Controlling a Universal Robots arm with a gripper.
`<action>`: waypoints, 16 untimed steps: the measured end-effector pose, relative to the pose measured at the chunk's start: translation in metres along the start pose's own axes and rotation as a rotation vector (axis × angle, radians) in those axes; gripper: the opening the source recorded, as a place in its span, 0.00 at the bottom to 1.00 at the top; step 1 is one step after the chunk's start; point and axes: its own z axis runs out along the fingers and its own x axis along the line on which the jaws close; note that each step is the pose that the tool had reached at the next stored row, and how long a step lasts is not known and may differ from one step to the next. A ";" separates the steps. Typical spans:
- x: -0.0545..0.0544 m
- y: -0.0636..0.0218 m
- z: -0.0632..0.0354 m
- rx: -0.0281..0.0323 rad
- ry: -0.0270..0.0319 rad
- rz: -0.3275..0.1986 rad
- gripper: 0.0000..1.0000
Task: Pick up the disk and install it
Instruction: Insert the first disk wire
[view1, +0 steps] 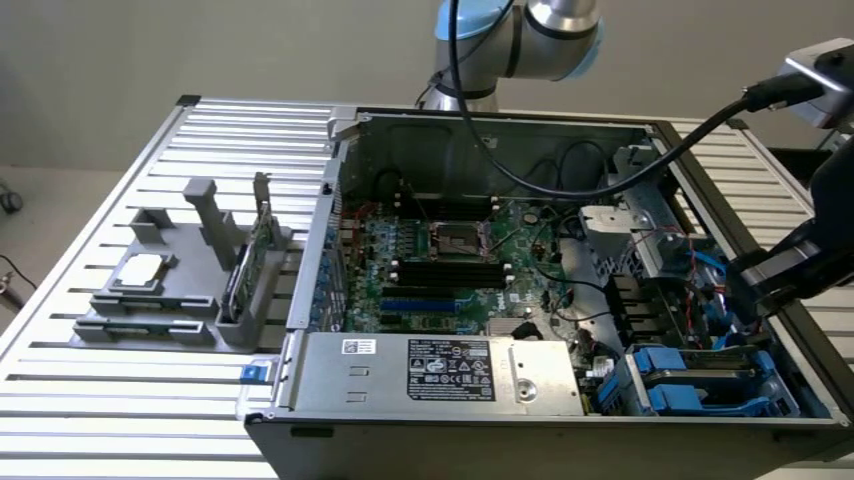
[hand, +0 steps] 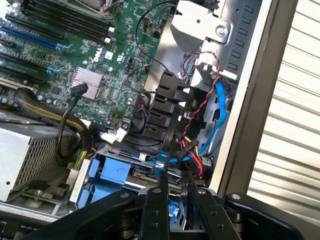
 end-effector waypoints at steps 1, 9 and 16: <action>0.000 0.0000 0.0002 0.0015 -0.0025 0.016 0.25; 0.000 -0.0002 0.0017 0.0176 -0.0211 0.140 0.25; 0.000 -0.0004 0.0031 0.0346 -0.0357 0.246 0.25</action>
